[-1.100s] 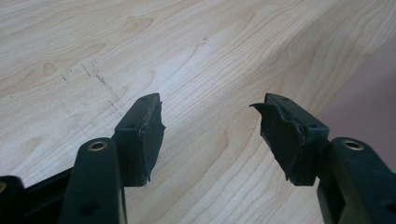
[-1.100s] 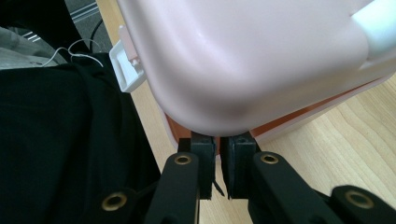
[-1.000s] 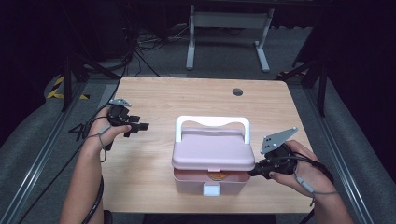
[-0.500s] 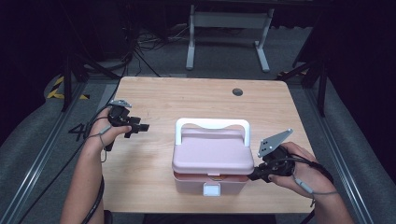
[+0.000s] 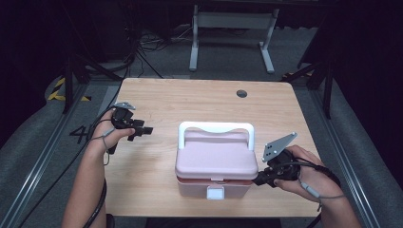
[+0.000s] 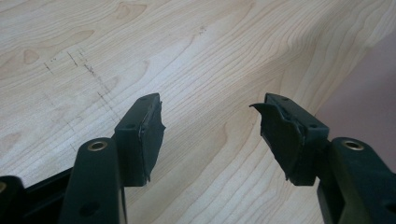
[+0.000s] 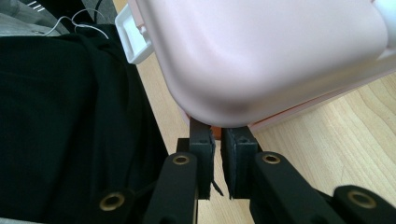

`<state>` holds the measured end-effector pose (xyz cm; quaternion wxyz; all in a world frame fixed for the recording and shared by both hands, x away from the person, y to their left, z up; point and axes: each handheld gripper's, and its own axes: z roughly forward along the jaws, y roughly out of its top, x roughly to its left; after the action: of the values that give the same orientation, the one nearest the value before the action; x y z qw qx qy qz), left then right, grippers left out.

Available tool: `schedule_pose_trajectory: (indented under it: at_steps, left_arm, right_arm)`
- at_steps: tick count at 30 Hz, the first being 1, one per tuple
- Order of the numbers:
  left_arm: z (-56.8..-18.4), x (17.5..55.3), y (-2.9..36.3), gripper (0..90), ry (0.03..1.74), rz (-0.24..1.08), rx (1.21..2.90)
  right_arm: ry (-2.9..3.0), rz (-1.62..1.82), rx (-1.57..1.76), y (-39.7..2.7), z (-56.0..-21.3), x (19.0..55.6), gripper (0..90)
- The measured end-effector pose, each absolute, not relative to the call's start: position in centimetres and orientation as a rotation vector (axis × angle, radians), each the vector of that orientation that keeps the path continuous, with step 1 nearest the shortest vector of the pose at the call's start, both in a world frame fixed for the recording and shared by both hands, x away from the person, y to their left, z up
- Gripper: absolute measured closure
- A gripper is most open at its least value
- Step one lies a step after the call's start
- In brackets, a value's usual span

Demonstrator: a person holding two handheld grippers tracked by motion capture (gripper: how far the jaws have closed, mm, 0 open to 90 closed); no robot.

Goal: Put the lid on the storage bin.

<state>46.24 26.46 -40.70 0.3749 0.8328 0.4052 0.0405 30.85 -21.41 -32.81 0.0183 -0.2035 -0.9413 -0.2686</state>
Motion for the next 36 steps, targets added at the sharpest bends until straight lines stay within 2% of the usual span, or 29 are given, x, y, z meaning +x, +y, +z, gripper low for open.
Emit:
schedule_pose_trajectory:
  at_steps: [25,36]
  left_arm:
    - [-40.7,46.5,26.0,39.4,1.027,0.081,2.133]
    - [-40.6,45.7,26.8,39.2,1.044,0.101,2.122]
  right_arm:
    - [-2.939,-0.732,-0.596,-21.6,-33.0,30.2,83.7]
    - [-2.928,-0.866,-0.585,-22.8,-31.5,30.2,79.8]
